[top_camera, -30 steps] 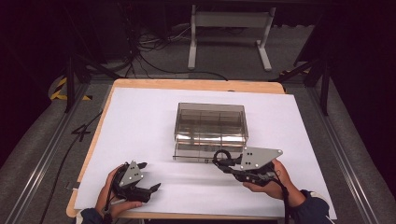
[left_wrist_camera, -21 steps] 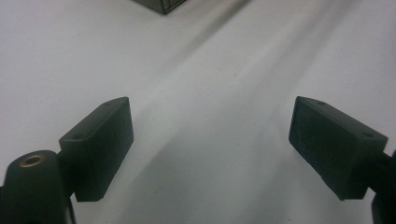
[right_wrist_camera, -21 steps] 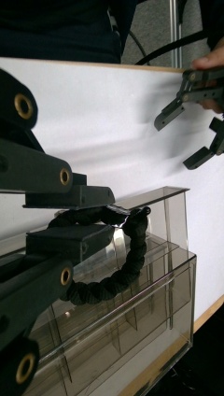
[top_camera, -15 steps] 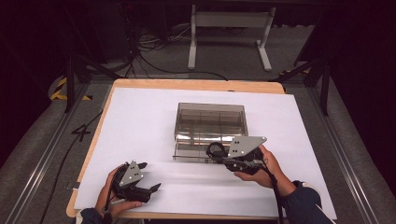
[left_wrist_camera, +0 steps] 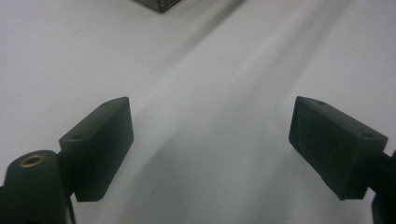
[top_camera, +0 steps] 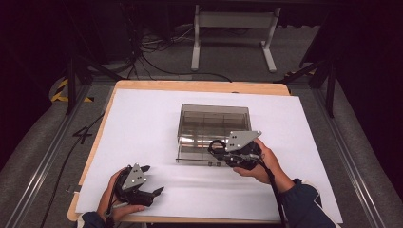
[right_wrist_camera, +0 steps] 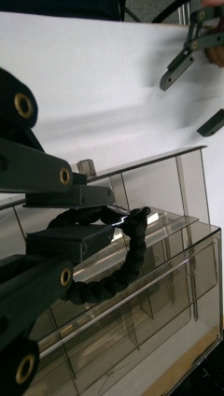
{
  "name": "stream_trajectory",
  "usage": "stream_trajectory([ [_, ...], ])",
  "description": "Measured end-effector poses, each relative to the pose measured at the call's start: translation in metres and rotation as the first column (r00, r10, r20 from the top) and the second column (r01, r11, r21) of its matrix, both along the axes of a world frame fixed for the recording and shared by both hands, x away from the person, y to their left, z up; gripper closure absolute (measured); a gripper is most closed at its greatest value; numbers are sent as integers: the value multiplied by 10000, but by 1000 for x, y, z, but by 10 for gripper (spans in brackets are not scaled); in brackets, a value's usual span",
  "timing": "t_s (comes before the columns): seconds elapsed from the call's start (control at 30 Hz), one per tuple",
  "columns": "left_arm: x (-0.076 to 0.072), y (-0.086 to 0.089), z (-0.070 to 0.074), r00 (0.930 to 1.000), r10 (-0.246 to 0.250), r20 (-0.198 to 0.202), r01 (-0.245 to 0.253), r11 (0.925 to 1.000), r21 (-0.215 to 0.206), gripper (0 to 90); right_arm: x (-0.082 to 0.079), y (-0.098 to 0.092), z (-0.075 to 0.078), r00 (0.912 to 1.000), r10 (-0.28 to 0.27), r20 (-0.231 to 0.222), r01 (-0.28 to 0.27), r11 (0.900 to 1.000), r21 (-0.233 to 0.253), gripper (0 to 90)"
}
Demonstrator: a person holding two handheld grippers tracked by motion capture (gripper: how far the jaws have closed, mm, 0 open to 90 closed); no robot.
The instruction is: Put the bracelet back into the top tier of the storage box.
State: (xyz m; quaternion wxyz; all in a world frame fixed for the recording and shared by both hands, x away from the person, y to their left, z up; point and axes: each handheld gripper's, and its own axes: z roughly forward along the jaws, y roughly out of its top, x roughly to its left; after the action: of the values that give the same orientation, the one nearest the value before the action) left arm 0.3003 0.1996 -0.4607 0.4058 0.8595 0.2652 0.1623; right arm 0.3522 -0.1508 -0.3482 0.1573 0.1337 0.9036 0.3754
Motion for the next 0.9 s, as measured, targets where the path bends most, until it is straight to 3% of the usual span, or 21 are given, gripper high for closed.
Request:
stream_trajectory([
  [0.53,-1,-1,0,10000,-2,-5,2,10000,4,147,9,7,-5,9992,-337,-216,329,9989,-333,799],
  [0.9,-1,-1,0,10000,-39,55,39,9999,103,149,10,12,-6,9987,-510,-73,507,9978,-425,808],
])
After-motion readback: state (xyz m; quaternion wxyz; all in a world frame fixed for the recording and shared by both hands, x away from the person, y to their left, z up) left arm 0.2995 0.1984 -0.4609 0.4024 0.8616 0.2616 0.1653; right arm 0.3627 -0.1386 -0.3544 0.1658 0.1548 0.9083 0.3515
